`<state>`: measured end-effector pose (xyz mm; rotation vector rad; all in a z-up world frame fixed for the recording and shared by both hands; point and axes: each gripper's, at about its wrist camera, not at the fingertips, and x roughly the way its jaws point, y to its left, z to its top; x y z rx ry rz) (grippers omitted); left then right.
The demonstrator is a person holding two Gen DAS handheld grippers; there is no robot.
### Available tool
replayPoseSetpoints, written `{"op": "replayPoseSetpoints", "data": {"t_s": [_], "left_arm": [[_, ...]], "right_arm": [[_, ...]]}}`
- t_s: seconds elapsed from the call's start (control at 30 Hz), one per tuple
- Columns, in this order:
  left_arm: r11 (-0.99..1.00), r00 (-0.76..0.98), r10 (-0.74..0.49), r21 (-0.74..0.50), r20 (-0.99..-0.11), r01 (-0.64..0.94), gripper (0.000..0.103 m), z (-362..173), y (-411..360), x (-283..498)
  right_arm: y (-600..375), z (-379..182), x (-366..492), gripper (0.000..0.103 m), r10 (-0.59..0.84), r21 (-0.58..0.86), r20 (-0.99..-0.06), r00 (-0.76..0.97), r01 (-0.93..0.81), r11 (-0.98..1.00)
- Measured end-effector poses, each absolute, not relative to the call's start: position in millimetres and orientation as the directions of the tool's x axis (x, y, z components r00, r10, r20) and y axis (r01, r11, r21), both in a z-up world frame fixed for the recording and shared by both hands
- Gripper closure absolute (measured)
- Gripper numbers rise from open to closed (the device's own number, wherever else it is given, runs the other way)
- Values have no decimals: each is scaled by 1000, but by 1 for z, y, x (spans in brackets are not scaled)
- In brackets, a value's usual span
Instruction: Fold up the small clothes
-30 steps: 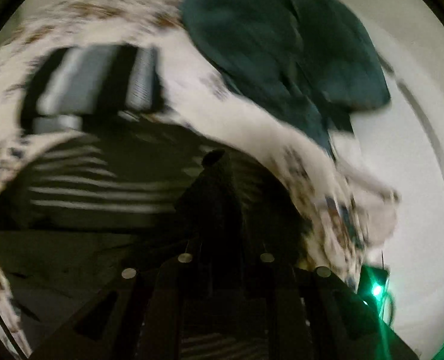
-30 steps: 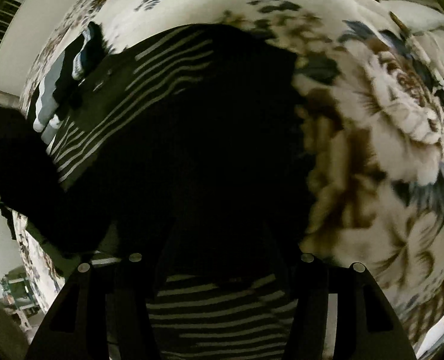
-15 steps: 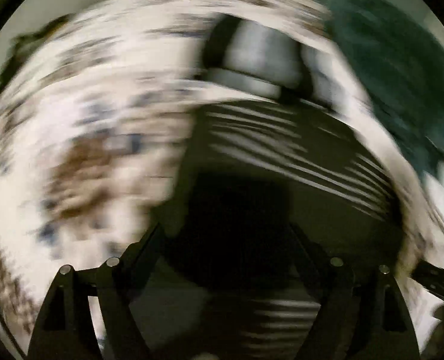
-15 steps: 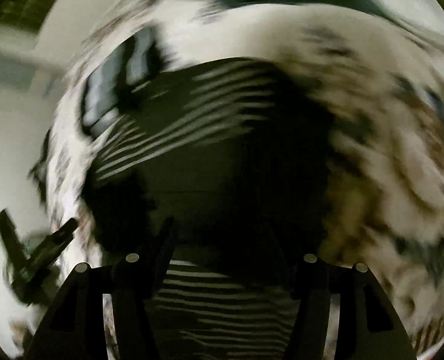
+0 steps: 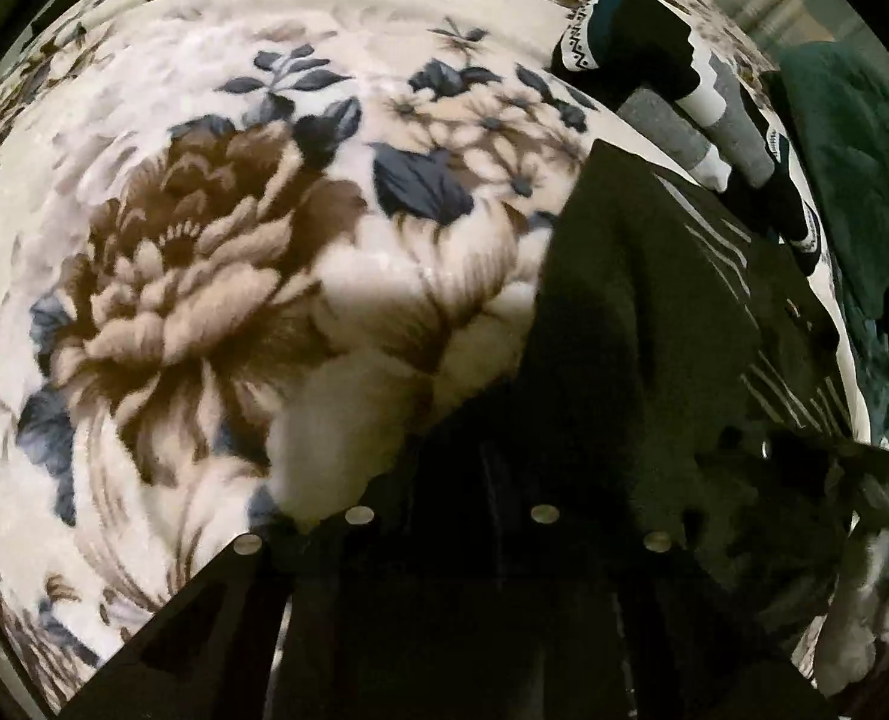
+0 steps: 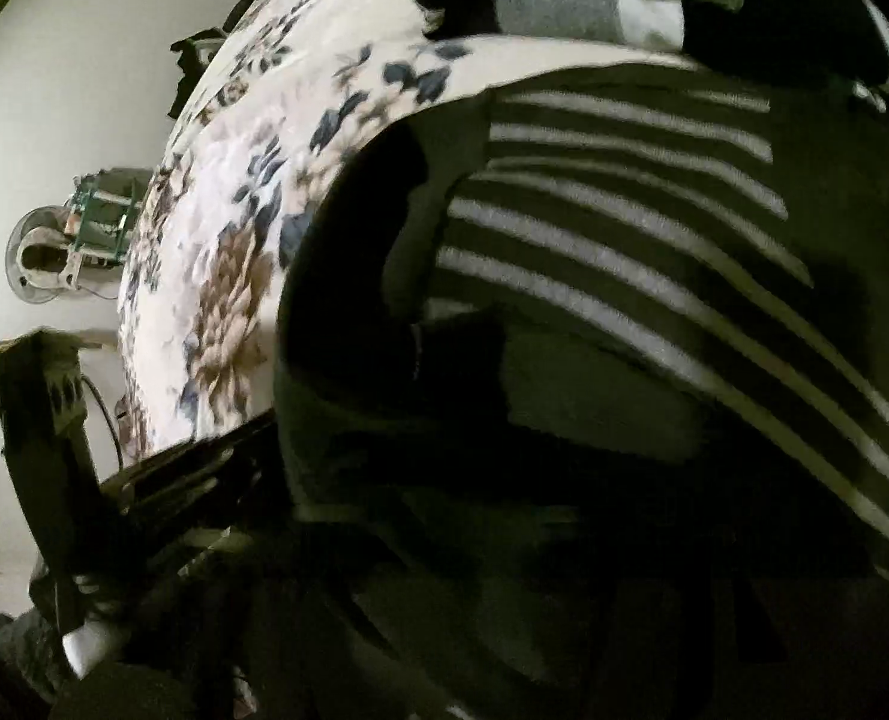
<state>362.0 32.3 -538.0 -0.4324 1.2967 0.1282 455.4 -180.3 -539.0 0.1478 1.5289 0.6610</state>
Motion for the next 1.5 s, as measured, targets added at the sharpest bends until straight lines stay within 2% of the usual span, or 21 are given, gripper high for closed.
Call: {"op": "replayPoseSetpoints", "data": {"t_s": [0.2,0.3,0.33,0.37,0.4,0.43,0.53,0.6,0.63,0.67,0.7,0.77,1.0,1.13,1.2,1.23,1.27,1.3,1.37,1.43,1.5], "left_arm": [[907,261,-172,-256,-950,-334,88,-540,39,347],[914,257,-166,-247,-952,-322,89,-539,43,345],[914,256,-166,-246,-952,-323,88,-541,45,349],[916,253,-164,-243,-953,-319,88,-540,44,347],[916,252,-162,-240,-954,-320,88,-541,45,352],[917,251,-161,-238,-954,-319,88,-541,44,352],[922,247,-154,-229,-957,-312,88,-541,41,360],[926,247,-148,-222,-958,-305,89,-541,38,363],[927,247,-146,-220,-958,-303,89,-543,37,364],[928,248,-145,-219,-958,-301,88,-543,36,365],[929,250,-143,-217,-958,-299,88,-543,35,365],[930,252,-140,-215,-958,-299,89,-544,34,366],[934,253,-141,-213,-957,-286,91,-542,31,366],[930,245,-152,-222,-958,-294,90,-540,31,370],[913,236,-184,-255,-954,-318,88,-536,36,371],[912,236,-190,-260,-953,-318,88,-532,39,372],[917,236,-182,-251,-955,-309,83,-525,41,374],[924,238,-172,-240,-956,-297,80,-518,42,377],[934,262,-165,-236,-951,-269,65,-507,43,382],[946,296,-154,-228,-943,-232,51,-497,42,392],[959,315,-146,-213,-938,-188,48,-492,34,408]], "right_arm": [[-247,-510,482,103,506,498,-855,110,-91,862],[-249,-508,498,102,610,606,-791,52,-71,792],[-240,-511,498,86,622,619,-783,2,-95,780],[-227,-516,498,49,613,615,-788,-64,-141,776],[-218,-521,496,35,603,612,-791,-104,-177,771],[-210,-528,494,31,593,609,-793,-141,-213,764],[-190,-558,481,31,469,525,-851,-239,-323,787],[-185,-566,472,35,429,494,-869,-247,-375,784],[-184,-564,469,59,425,483,-876,-229,-402,778],[-184,-562,469,99,426,478,-878,-218,-404,780],[-187,-563,470,100,423,474,-881,-212,-381,794],[-194,-555,473,101,456,477,-878,-144,-335,813],[-244,-511,496,101,437,414,-897,66,-222,883],[-250,-533,520,100,428,436,-900,-78,-147,888],[-260,-535,523,84,416,424,-905,-88,-118,898],[-272,-531,522,65,431,437,-899,-78,-90,895],[-287,-525,520,54,451,454,-891,-52,-51,890],[-306,-517,516,53,473,473,-881,-12,-9,881],[-352,-494,499,53,497,503,-864,79,76,861],[-405,-470,471,51,461,485,-872,166,163,859],[-452,-454,435,47,395,440,-895,209,259,860]]}}
